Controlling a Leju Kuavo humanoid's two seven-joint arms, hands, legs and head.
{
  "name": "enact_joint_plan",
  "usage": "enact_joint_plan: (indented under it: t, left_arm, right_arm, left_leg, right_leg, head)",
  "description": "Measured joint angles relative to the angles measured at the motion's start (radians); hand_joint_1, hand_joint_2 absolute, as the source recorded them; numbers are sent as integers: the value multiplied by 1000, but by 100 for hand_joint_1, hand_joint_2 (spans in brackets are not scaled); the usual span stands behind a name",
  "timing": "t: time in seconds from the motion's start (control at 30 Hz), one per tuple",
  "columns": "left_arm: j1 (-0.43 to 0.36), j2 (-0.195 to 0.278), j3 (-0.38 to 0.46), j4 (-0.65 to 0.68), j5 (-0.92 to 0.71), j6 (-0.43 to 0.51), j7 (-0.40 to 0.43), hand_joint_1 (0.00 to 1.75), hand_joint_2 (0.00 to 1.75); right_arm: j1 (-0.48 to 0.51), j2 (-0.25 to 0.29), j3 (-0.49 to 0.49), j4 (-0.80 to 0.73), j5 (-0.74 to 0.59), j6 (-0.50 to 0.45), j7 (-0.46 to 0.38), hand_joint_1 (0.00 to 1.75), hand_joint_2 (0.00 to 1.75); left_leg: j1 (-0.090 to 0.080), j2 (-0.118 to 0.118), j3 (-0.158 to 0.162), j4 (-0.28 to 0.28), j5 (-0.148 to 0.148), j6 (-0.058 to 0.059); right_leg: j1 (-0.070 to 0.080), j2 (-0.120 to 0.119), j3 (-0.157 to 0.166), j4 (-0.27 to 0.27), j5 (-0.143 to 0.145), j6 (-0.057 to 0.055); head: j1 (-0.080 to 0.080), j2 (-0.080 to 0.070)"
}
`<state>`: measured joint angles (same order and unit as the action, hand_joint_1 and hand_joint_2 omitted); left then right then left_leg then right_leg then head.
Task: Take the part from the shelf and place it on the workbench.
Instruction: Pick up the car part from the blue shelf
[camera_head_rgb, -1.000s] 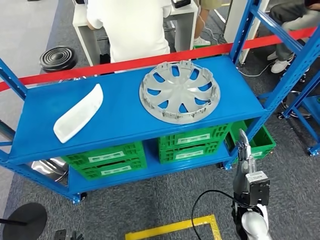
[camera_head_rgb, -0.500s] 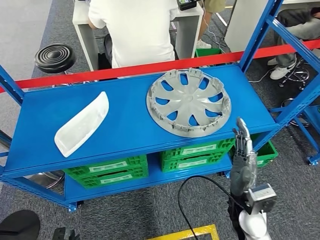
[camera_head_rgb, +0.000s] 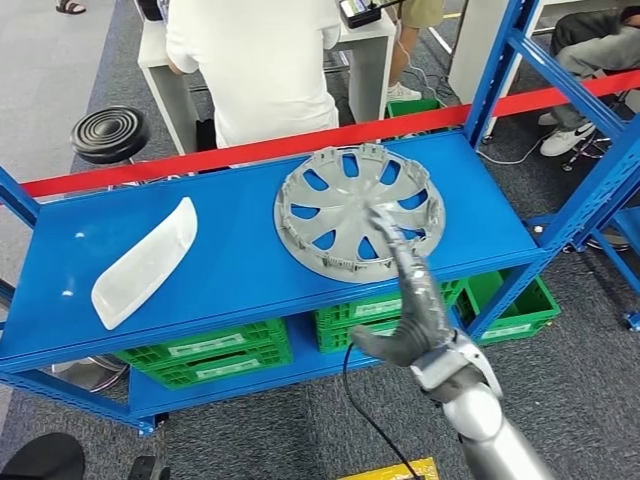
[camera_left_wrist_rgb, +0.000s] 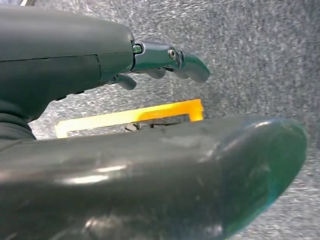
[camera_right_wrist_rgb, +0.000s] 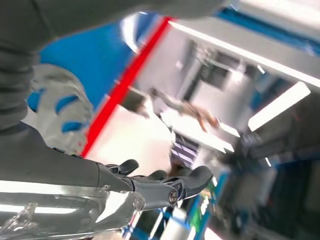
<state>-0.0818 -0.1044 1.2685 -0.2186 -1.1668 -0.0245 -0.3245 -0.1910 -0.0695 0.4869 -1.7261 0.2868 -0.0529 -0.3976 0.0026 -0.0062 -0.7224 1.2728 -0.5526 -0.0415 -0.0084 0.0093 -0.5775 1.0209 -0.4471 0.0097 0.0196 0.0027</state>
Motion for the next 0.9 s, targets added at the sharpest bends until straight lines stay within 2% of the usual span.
enact_joint_plan:
  t: [0.03,0.07,0.13,0.17,0.23,0.33,0.37,0.4,0.47,0.5,0.53,0.57,0.63,0.67,0.7,0.73,0.83,0.9]
  left_arm:
    - [0,0,-3,0,-4,0,6,0,0]
    - [0,0,-6,0,-8,0,11,0,0]
    - [-2,0,-13,0,-15,0,15,0,0]
    - [-4,-1,-17,0,-18,0,15,0,0]
    - [-7,-2,-23,0,-24,-2,15,0,0]
    - [-7,-3,-30,0,-31,-4,13,0,0]
    - [-7,-3,-33,0,-33,-5,12,0,0]
    - [-8,-3,-36,0,-35,-6,10,0,0]
    - [-8,-2,-41,0,-37,-6,7,0,0]
    - [-8,-3,-43,0,-38,-6,7,0,0]
    - [-8,-3,-45,0,-39,-6,7,0,0]
    - [-8,-4,-46,0,-39,-6,6,0,0]
    - [-8,-4,-48,0,-42,-6,5,0,0]
    - [-9,-4,-48,0,-43,-6,4,0,0]
    - [-10,-4,-49,0,-45,-6,3,0,0]
    - [-10,-4,-49,0,-46,-6,3,0,0]
    - [-11,-3,-51,0,-47,-6,2,0,0]
    - [-13,-3,-53,0,-47,-8,0,0,0]
  right_arm:
    - [-20,-2,20,27,20,5,17,0,175]
    - [-41,-2,41,54,43,7,34,0,175]
    - [-87,-2,85,110,92,8,68,0,175]
    - [-110,-2,106,138,118,6,85,0,175]
    - [-154,-2,148,197,174,-2,122,0,175]
    - [-212,-2,197,284,259,-41,177,0,175]
    - [-230,-2,211,314,291,-62,196,0,175]
    - [-245,-2,223,345,324,-84,215,0,175]
    - [-267,-2,242,405,385,-126,248,0,175]
    - [-273,-2,249,433,408,-142,262,0,175]
    - [-277,-2,253,459,426,-155,272,0,175]
    - [-281,-2,257,481,441,-166,281,0,175]
    - [-292,-2,261,520,476,-187,302,0,175]
    - [-299,-2,264,537,495,-197,313,0,175]
    - [-304,-2,265,554,511,-207,323,0,175]
    - [-307,-2,267,570,523,-213,331,0,175]
    - [-311,-4,269,606,536,-216,342,0,175]
    - [-316,-4,270,623,544,-215,347,0,175]
  left_leg:
    - [0,0,-3,1,14,0]
    - [0,0,13,-37,45,1]
    - [0,1,78,-169,110,4]
    - [0,1,105,-224,128,7]
    - [-1,0,125,-273,133,17]
    - [1,-1,126,-280,137,36]
    - [4,-1,127,-282,138,41]
    - [5,-1,128,-282,139,45]
    - [5,-1,128,-282,138,49]
    - [5,-1,128,-282,137,49]
    - [5,-1,129,-282,136,49]
    - [6,-2,131,-282,135,48]
    - [4,-4,137,-281,131,42]
    - [3,-4,138,-279,130,38]
    - [1,-5,137,-279,129,33]
    - [-1,-5,137,-280,130,28]
    - [2,-4,132,-276,124,12]
    - [3,-3,102,-210,81,2]
  right_leg:
    - [0,0,0,0,0,0]
    - [0,1,1,0,0,0]
    - [2,2,3,1,-2,4]
    - [4,3,2,3,-2,7]
    - [8,3,0,1,-2,18]
    - [7,2,-6,9,-10,34]
    - [6,1,-21,41,-29,39]
    - [6,0,-48,96,-57,43]
    - [4,-1,-117,234,-115,48]
    - [4,-1,-142,279,-125,49]
    - [4,-1,-149,285,-114,49]
    - [4,-1,-136,250,-84,48]
    - [4,-2,-73,109,-10,45]
    - [4,-1,-44,49,12,41]
    - [5,0,-28,14,22,37]
    - [7,1,-23,3,20,32]
    - [6,3,-25,-1,25,14]
    - [1,3,-24,-4,26,5]
  head:
    - [-1,0]
    - [-1,0]
    - [-2,0]
    - [-3,0]
    - [-2,0]
    - [0,0]
    - [2,0]
    - [4,0]
    - [7,0]
    - [7,0]
    - [7,0]
    - [7,0]
    - [8,0]
    - [7,0]
    - [6,0]
    - [5,0]
    - [3,0]
    - [-2,0]
